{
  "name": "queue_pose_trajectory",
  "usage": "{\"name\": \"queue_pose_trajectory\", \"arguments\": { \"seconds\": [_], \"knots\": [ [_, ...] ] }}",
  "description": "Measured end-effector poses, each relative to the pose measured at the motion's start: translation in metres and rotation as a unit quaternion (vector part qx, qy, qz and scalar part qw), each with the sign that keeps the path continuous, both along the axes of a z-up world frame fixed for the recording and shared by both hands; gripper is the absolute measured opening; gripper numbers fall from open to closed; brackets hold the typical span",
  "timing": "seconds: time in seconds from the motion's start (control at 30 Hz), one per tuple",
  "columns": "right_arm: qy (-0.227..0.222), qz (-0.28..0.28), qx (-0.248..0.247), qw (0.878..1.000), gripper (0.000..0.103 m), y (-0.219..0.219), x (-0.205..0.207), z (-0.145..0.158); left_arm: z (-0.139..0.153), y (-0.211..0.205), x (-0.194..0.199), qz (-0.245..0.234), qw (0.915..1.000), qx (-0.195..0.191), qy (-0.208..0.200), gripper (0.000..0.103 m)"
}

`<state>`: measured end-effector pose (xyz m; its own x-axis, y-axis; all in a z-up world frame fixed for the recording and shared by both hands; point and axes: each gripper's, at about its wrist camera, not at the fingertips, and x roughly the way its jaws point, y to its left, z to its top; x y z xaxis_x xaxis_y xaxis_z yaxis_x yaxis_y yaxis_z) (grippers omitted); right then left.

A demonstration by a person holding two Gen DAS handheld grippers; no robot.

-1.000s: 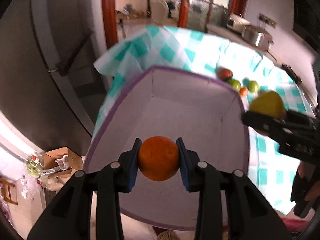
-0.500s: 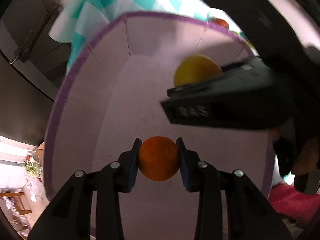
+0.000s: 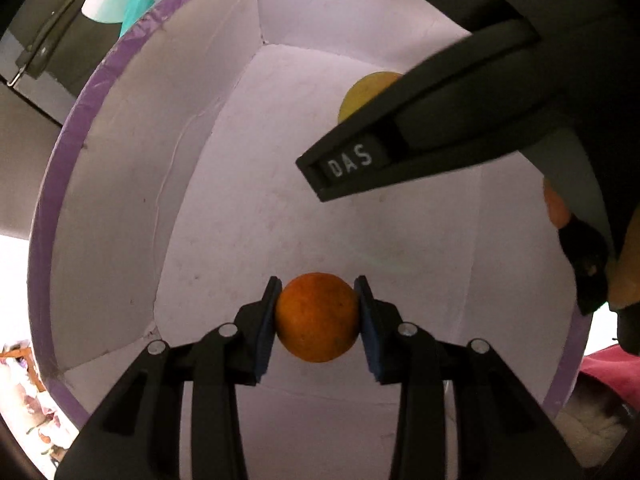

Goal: Organize fruits
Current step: 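Carry the mango and orange into the purple-rimmed box with both tools, then open both tools to drop the fruits and move back to the fruit pile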

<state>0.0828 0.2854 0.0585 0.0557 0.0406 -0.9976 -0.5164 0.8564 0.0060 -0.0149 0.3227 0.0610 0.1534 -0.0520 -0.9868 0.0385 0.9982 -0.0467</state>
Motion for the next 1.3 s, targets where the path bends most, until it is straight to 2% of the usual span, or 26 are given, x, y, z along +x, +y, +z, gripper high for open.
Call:
{"name": "queue_pose_trajectory", "arguments": {
  "seconds": [0.1, 0.17, 0.2, 0.23, 0.33, 0.43, 0.47, 0.53, 0.57, 0.6, 0.7, 0.73, 0.83, 0.87, 0.93, 0.97, 1.03, 1.13, 1.23, 1.3],
  "knots": [
    [0.009, -0.002, -0.001, 1.000, 0.065, -0.003, -0.004, -0.001, 0.003, 0.000, 0.000, 0.009, 0.9999, 0.010, -0.004, 0.058],
    [-0.004, -0.006, 0.017, 1.000, 0.075, -0.005, -0.002, 0.008, 0.009, 0.003, 0.001, 0.010, 0.9999, 0.010, -0.008, 0.062],
    [-0.014, -0.010, 0.030, 0.999, 0.079, -0.007, -0.003, 0.015, 0.010, 0.004, -0.002, 0.012, 0.9998, 0.010, -0.011, 0.071],
    [-0.026, -0.013, 0.039, 0.999, 0.079, -0.009, -0.004, 0.021, 0.012, 0.005, -0.006, 0.013, 0.9997, 0.011, -0.016, 0.074],
    [-0.070, -0.032, 0.079, 0.994, 0.079, -0.021, -0.011, 0.049, 0.022, 0.009, -0.017, 0.012, 0.9990, -0.001, -0.044, 0.077],
    [-0.117, -0.078, 0.161, 0.977, 0.080, -0.050, -0.027, 0.087, 0.036, 0.014, -0.026, 0.018, 0.9955, -0.011, -0.092, 0.083],
    [-0.140, -0.093, 0.204, 0.964, 0.081, -0.067, -0.040, 0.106, 0.042, 0.014, -0.029, 0.023, 0.9930, -0.011, -0.115, 0.084],
    [-0.183, -0.108, 0.246, 0.946, 0.084, -0.090, -0.055, 0.138, 0.048, 0.015, -0.037, 0.025, 0.9875, -0.010, -0.155, 0.084],
    [-0.213, -0.113, 0.278, 0.930, 0.085, -0.111, -0.074, 0.156, 0.053, 0.013, -0.038, 0.023, 0.9830, -0.007, -0.182, 0.087],
    [-0.227, -0.115, 0.287, 0.923, 0.086, -0.116, -0.081, 0.162, 0.058, 0.010, -0.041, 0.021, 0.9799, 0.000, -0.199, 0.091],
    [-0.261, -0.131, 0.310, 0.905, 0.087, -0.156, -0.099, 0.185, 0.082, -0.003, -0.043, 0.017, 0.9688, 0.034, -0.245, 0.095],
    [-0.270, -0.139, 0.309, 0.901, 0.087, -0.171, -0.107, 0.186, 0.090, -0.009, -0.043, 0.021, 0.9647, 0.045, -0.259, 0.096],
    [-0.277, -0.160, 0.295, 0.900, 0.087, -0.214, -0.110, 0.184, 0.113, -0.031, -0.042, 0.035, 0.9495, 0.073, -0.303, 0.101],
    [-0.279, -0.165, 0.291, 0.900, 0.087, -0.228, -0.114, 0.183, 0.127, -0.048, -0.044, 0.036, 0.9395, 0.083, -0.330, 0.101],
    [-0.288, -0.167, 0.280, 0.900, 0.087, -0.254, -0.115, 0.171, 0.141, -0.084, -0.046, 0.037, 0.9269, 0.102, -0.359, 0.101],
    [-0.288, -0.164, 0.271, 0.904, 0.087, -0.277, -0.123, 0.169, 0.149, -0.105, -0.048, 0.042, 0.9241, 0.108, -0.364, 0.101],
    [-0.289, -0.159, 0.255, 0.909, 0.087, -0.308, -0.137, 0.161, 0.158, -0.138, -0.051, 0.053, 0.9250, 0.103, -0.362, 0.101],
    [-0.291, -0.159, 0.249, 0.910, 0.087, -0.357, -0.147, 0.146, 0.159, -0.197, -0.058, 0.060, 0.9324, 0.068, -0.350, 0.101],
    [-0.271, -0.176, 0.250, 0.913, 0.087, -0.402, -0.153, 0.126, 0.140, -0.248, -0.061, 0.084, 0.9533, 0.030, -0.289, 0.101],
    [-0.261, -0.181, 0.252, 0.914, 0.087, -0.428, -0.163, 0.118, 0.129, -0.271, -0.069, 0.087, 0.9596, 0.016, -0.267, 0.101]
  ]
}}
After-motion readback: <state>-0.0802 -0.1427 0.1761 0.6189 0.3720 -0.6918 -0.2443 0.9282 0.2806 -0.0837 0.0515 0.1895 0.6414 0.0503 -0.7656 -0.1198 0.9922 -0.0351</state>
